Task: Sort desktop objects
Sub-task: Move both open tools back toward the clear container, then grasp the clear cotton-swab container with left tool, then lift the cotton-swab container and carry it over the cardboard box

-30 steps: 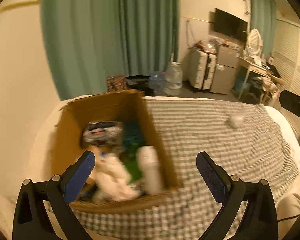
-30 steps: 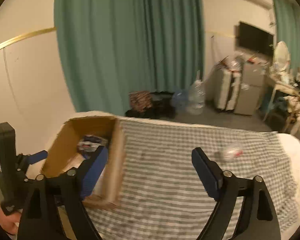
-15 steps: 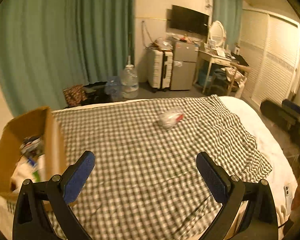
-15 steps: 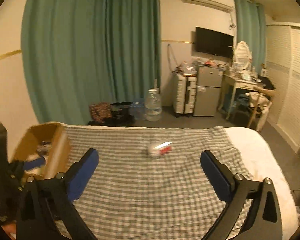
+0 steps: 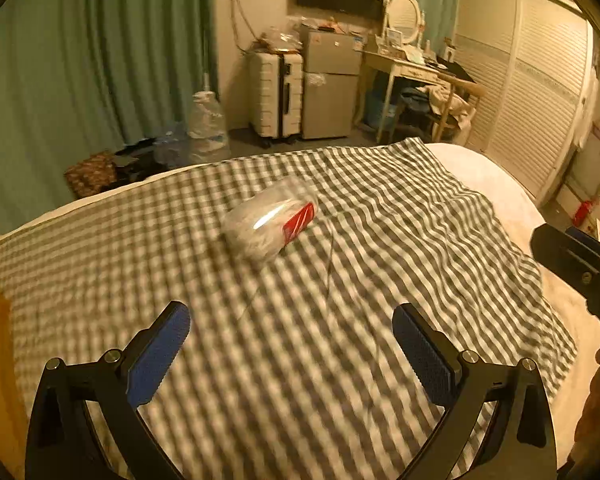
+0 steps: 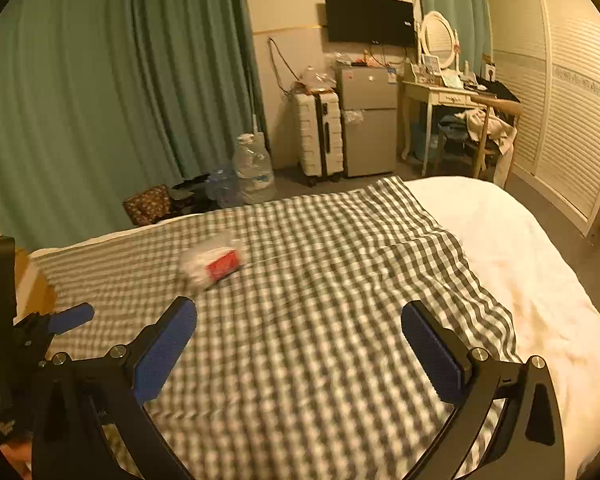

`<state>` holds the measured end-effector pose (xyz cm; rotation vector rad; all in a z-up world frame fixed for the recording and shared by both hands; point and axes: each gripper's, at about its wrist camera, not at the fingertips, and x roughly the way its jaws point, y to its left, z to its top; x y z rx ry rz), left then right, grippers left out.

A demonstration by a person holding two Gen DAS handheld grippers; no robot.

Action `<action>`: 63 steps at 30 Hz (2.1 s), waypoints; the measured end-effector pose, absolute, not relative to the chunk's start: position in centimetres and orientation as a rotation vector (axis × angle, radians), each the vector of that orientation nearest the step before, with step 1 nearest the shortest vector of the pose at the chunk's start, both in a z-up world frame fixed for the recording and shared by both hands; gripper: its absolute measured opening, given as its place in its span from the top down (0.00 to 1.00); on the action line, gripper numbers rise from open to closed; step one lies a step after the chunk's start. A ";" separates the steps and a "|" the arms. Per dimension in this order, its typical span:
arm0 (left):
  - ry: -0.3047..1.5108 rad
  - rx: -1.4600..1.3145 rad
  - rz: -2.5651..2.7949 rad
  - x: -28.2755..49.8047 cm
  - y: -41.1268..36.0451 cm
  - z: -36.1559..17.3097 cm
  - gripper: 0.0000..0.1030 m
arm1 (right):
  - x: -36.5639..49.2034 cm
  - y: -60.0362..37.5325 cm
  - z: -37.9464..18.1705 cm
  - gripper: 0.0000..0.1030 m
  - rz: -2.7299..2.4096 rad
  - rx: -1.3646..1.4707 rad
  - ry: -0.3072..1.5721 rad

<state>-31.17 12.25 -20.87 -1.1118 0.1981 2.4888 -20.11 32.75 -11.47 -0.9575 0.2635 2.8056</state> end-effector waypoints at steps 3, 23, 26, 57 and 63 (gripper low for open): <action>0.214 -1.107 2.502 -34.6 13.1 -22.6 0.00 | -23.3 34.4 -13.0 0.00 2.781 -0.986 0.307; 0.435 -1.023 2.414 -44.3 17.8 -29.9 0.11 | -28.5 39.8 -21.4 0.00 2.639 -1.004 0.619; 0.418 -1.051 2.402 -44.4 17.1 -29.8 0.28 | -28.3 39.9 -21.2 0.00 2.654 -0.997 0.611; 0.195 -1.171 2.398 -30.5 9.2 -25.5 0.23 | -18.7 31.6 -18.2 0.00 2.706 -1.111 0.520; 0.187 -1.194 2.464 -31.9 10.8 -27.8 0.25 | -19.7 33.3 -20.3 0.00 2.669 -1.172 0.583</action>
